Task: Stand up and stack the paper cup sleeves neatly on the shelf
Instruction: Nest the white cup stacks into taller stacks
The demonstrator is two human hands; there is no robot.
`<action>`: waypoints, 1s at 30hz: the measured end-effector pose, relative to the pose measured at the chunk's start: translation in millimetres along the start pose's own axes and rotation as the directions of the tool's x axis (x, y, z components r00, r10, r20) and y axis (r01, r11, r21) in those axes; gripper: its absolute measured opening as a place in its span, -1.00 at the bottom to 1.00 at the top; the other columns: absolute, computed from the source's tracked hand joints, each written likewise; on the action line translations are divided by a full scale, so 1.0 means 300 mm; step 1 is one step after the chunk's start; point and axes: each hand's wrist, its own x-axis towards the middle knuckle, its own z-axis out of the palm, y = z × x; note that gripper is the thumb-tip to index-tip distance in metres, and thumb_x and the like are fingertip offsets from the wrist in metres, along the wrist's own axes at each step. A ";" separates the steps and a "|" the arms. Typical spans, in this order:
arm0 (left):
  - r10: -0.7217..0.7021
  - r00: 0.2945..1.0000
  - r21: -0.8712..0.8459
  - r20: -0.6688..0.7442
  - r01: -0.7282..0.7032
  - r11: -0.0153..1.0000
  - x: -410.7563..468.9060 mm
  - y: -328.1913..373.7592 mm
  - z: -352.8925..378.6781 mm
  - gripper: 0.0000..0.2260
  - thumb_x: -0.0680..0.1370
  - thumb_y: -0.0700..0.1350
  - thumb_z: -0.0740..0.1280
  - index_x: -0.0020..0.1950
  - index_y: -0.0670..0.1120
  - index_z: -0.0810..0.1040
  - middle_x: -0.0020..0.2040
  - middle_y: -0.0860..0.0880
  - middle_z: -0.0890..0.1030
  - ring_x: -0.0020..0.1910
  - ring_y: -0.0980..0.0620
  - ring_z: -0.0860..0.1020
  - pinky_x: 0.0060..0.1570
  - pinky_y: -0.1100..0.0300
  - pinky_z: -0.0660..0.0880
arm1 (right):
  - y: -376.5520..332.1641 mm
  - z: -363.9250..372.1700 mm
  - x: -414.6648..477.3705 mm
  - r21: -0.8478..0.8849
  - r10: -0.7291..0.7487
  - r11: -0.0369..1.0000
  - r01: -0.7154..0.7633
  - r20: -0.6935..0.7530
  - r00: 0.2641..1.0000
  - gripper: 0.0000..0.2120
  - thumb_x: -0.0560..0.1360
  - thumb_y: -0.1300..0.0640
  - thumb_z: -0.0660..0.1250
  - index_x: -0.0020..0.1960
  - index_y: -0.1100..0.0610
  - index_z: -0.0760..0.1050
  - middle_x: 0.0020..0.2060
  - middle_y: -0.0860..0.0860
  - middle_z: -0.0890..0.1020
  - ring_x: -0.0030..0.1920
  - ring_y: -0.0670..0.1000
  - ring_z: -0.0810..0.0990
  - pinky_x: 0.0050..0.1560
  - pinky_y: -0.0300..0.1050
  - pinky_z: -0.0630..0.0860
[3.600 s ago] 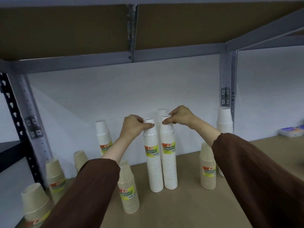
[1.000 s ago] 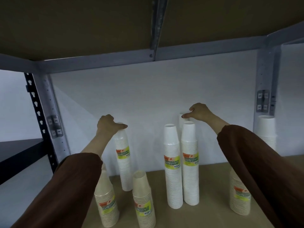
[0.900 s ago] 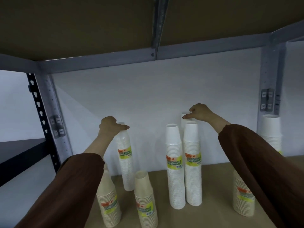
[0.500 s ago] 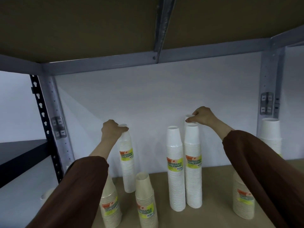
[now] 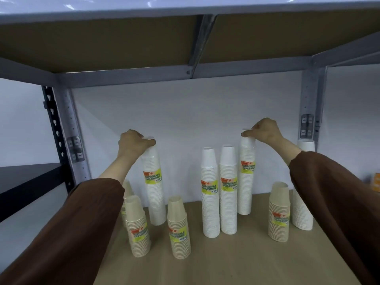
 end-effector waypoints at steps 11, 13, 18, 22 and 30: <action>0.088 0.996 -0.030 0.029 -0.087 0.996 -0.090 0.084 -0.130 -0.81 0.39 -0.07 0.43 -0.26 -0.15 0.50 -0.15 -0.10 0.48 -0.16 -0.07 0.43 -0.14 0.16 0.34 | -0.064 -0.122 -0.122 -0.025 0.015 1.000 -0.014 0.030 0.999 -0.54 0.28 0.01 0.51 0.00 0.33 0.55 -0.05 0.18 0.63 -0.16 0.10 0.57 -0.29 -0.18 0.43; 0.108 0.993 -0.017 0.049 -0.107 0.994 -0.105 0.106 -0.148 -0.75 0.39 -0.06 0.43 -0.36 -0.10 0.40 -0.18 -0.10 0.44 -0.19 -0.05 0.38 -0.19 0.15 0.32 | -0.078 -0.136 -0.144 -0.021 -0.005 1.000 0.006 0.056 0.998 -0.56 0.27 0.03 0.52 -0.03 0.33 0.55 -0.14 0.15 0.61 -0.22 0.08 0.56 -0.44 -0.23 0.39; 0.175 0.983 -0.037 0.062 -0.173 0.984 -0.145 0.185 -0.171 -0.73 0.36 -0.02 0.45 -0.08 -0.19 0.61 -0.12 -0.09 0.53 -0.14 -0.04 0.47 -0.15 0.18 0.35 | -0.111 -0.151 -0.189 -0.013 -0.040 0.999 0.042 0.153 0.987 -0.59 0.26 0.04 0.53 -0.06 0.32 0.56 -0.19 0.14 0.60 -0.24 0.08 0.59 -0.38 -0.26 0.46; 0.208 0.973 -0.032 0.100 -0.206 0.978 -0.186 0.263 -0.160 -0.72 0.36 0.01 0.45 -0.12 -0.20 0.61 -0.15 -0.11 0.55 -0.17 -0.05 0.48 -0.17 0.16 0.37 | -0.129 -0.138 -0.217 0.023 -0.059 0.998 0.056 0.218 0.974 -0.57 0.26 0.04 0.53 -0.03 0.32 0.55 -0.16 0.14 0.60 -0.22 0.07 0.61 -0.35 -0.27 0.51; 0.231 0.948 -0.062 0.217 -0.223 0.973 -0.264 0.370 -0.037 -0.75 0.31 0.02 0.47 -0.23 -0.14 0.55 -0.25 -0.12 0.52 -0.27 -0.05 0.48 -0.23 0.15 0.41 | -0.131 -0.093 -0.261 0.065 -0.073 0.996 0.058 0.260 0.963 -0.66 0.25 0.09 0.55 -0.15 0.29 0.54 -0.24 0.14 0.59 -0.35 0.01 0.58 -0.37 -0.28 0.52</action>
